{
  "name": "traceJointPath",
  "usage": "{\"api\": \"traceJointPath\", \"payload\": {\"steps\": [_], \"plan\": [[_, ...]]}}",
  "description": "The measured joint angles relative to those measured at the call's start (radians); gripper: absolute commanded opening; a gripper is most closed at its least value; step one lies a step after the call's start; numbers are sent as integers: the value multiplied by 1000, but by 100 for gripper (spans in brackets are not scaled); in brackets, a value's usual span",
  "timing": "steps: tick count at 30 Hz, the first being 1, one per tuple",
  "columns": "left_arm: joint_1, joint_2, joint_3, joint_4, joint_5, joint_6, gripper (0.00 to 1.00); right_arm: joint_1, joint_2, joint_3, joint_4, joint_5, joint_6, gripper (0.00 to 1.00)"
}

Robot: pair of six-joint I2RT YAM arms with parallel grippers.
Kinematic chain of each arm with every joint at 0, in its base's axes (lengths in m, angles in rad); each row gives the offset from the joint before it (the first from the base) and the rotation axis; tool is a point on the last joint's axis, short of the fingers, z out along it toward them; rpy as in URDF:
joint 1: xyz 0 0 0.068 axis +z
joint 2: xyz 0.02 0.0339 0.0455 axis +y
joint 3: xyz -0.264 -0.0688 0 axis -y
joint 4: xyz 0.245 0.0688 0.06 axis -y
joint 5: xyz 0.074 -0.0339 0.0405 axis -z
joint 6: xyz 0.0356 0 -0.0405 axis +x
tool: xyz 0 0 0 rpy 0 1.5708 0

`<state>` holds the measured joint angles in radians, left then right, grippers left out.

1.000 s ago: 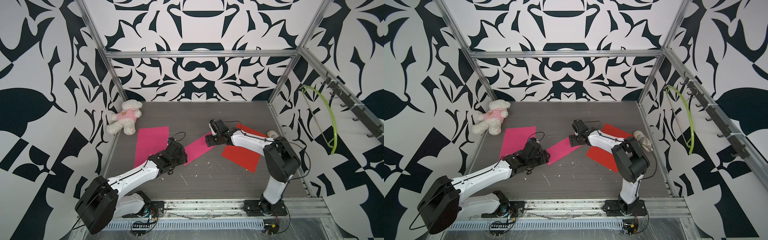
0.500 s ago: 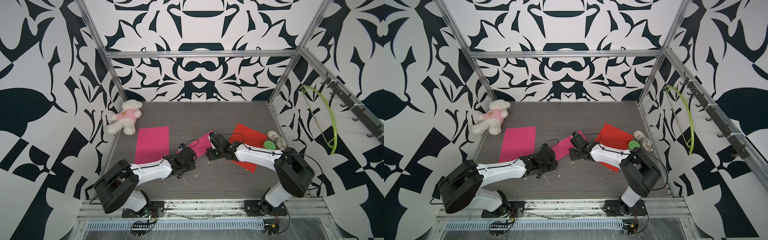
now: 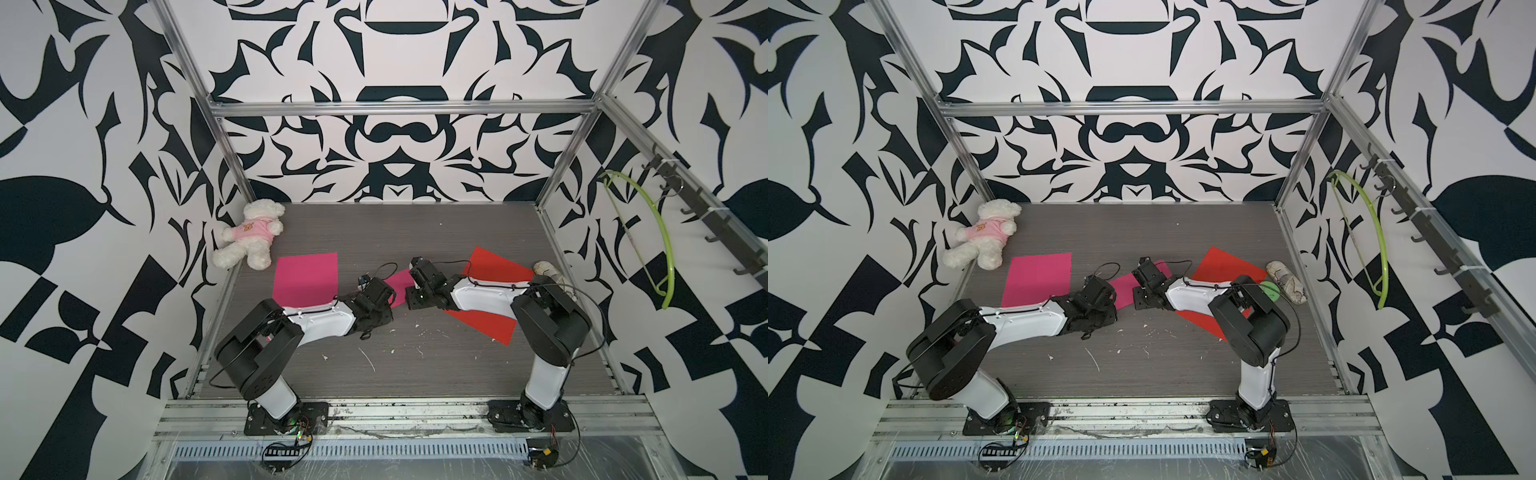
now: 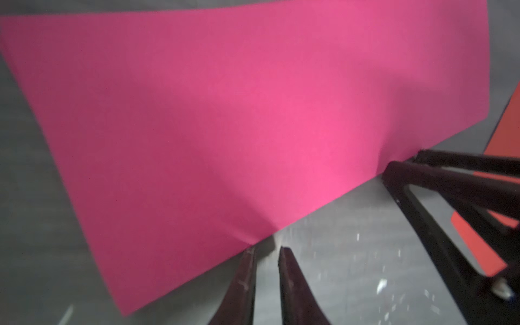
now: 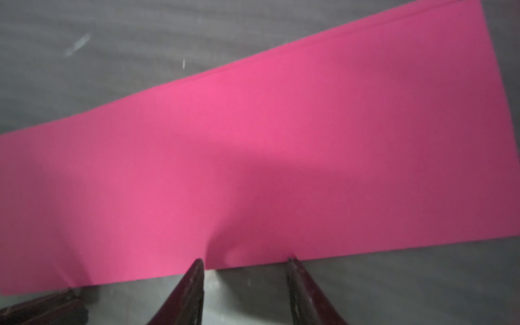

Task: Fold the rectangular paper in half along the long edge
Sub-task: Move the paper at the center of the board.

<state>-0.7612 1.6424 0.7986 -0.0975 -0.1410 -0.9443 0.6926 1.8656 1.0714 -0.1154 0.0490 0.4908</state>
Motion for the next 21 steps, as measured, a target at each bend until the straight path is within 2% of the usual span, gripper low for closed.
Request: {"api": "traceJointPath", "payload": {"steps": [14,21], "plan": [[276,363,492,-112,143,189,24,-151,340,479,-29,-32,-40,50],[340,460,669,-185,166,254,34,-178,434,643,-77,-56,-50,52]]}}
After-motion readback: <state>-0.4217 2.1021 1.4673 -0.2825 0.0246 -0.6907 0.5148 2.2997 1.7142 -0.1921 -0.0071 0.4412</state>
